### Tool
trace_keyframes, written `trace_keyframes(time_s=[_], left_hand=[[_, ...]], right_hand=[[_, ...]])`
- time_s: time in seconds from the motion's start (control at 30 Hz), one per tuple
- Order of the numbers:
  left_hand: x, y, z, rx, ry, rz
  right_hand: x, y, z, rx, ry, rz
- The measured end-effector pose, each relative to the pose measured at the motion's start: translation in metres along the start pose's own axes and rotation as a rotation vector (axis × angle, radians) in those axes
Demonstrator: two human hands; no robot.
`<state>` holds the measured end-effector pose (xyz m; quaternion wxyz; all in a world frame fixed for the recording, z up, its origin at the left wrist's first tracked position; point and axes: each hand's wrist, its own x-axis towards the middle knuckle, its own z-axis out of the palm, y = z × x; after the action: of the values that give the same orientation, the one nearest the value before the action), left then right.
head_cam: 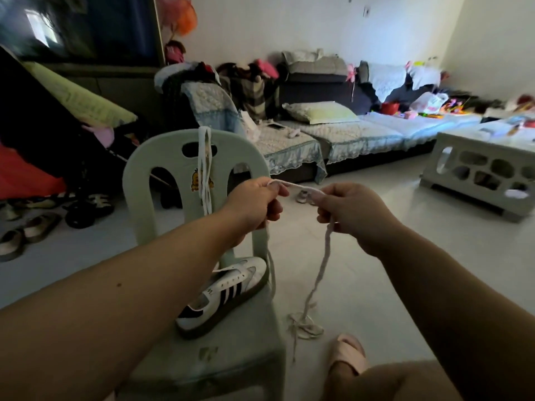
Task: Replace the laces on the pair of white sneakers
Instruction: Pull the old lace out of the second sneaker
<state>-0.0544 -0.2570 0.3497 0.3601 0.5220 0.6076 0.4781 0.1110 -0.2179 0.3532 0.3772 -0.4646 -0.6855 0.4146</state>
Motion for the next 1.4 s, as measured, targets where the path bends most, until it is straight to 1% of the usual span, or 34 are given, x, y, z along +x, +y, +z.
trace_keyframes(time_s=[0.07, 0.13, 0.17, 0.23, 0.3, 0.37, 0.43, 0.5, 0.6, 0.7, 0.8, 0.87, 0.97, 1.07, 1.13, 1.23, 1.3, 1.4], left_hand=[[-0.008, 0.0, -0.002, 0.07, -0.042, -0.058], [-0.014, -0.002, -0.001, 0.148, -0.119, -0.123], [-0.017, -0.002, 0.001, 0.185, -0.159, -0.137], [-0.017, -0.001, 0.011, 0.221, -0.254, -0.112], [-0.015, 0.001, 0.027, 0.13, -0.338, -0.049], [-0.012, 0.004, 0.044, -0.049, -0.365, -0.01], [-0.006, 0.002, 0.065, -0.161, -0.348, 0.011], [0.006, -0.007, 0.086, -0.223, -0.305, 0.009], [0.029, -0.03, 0.111, -0.28, -0.241, -0.019], [0.053, -0.062, 0.131, -0.256, -0.286, -0.094], [0.072, -0.102, 0.152, -0.176, -0.405, -0.224], [0.086, -0.128, 0.163, -0.121, -0.421, -0.313], [0.123, -0.167, 0.179, -0.064, -0.313, -0.44], [0.159, -0.207, 0.188, 0.071, -0.143, -0.461], [0.174, -0.23, 0.195, 0.122, -0.075, -0.449], [0.179, -0.255, 0.206, 0.114, -0.1, -0.476], [0.18, -0.269, 0.212, 0.119, -0.124, -0.493], [0.181, -0.285, 0.215, 0.078, -0.127, -0.541]], right_hand=[[-0.005, -0.011, -0.013, 0.02, 0.016, -0.002], [-0.01, -0.022, -0.021, 0.04, 0.014, -0.01], [-0.012, -0.027, -0.024, 0.05, 0.009, -0.022], [-0.013, -0.033, -0.026, 0.054, -0.02, -0.053], [-0.011, -0.033, -0.027, -0.008, -0.098, -0.077], [-0.006, -0.027, -0.027, -0.131, -0.176, -0.09], [0.002, -0.018, -0.031, -0.302, -0.187, -0.101], [0.013, -0.004, -0.038, -0.444, -0.173, -0.083], [0.033, 0.026, -0.043, -0.464, -0.153, -0.019], [0.056, 0.068, -0.039, -0.402, -0.126, 0.046], [0.085, 0.12, -0.033, -0.247, -0.08, 0.149], [0.1, 0.157, -0.023, -0.141, -0.063, 0.221], [0.124, 0.224, -0.002, -0.02, 0.013, 0.349], [0.141, 0.3, 0.018, 0.067, 0.052, 0.58], [0.144, 0.355, 0.029, 0.043, 0.025, 0.708], [0.133, 0.43, 0.05, -0.068, -0.066, 0.834], [0.125, 0.47, 0.065, -0.127, -0.152, 0.884], [0.116, 0.509, 0.086, -0.241, -0.28, 0.918]])
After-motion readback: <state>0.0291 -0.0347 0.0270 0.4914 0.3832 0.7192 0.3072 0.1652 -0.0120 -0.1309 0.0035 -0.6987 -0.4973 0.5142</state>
